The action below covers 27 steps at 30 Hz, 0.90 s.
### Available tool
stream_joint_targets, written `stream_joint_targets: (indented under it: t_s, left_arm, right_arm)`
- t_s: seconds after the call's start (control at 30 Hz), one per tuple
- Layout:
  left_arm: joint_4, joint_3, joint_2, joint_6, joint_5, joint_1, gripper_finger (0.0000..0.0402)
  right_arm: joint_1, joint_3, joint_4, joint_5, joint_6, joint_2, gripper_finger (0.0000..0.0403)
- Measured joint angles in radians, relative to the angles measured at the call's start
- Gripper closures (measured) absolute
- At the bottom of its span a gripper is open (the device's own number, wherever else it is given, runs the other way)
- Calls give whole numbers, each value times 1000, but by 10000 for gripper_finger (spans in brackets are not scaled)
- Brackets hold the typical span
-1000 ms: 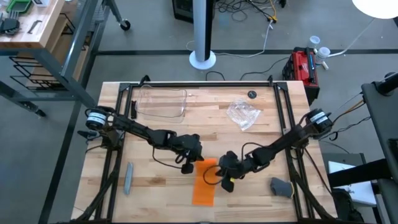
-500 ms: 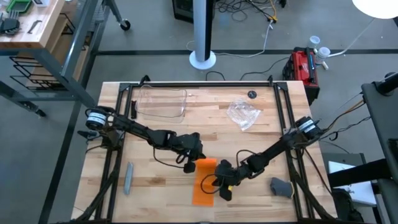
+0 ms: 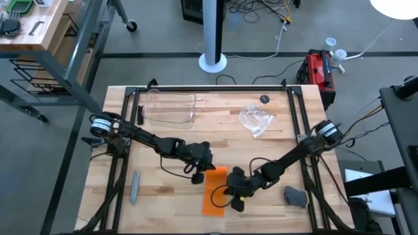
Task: Roll bandage
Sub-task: Roll the orange bandage
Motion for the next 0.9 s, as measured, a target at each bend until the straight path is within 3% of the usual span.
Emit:
stream_joint_targets:
  t_s: [0.2,0.9]
  left_arm:
    - [-1,0,0,-1,-2,0,401]
    - [6,-4,0,-2,-47,-1,401]
  right_arm:
    - [-14,-2,-108,168,25,-12,403]
    - [-79,-6,-123,190,-4,16,403]
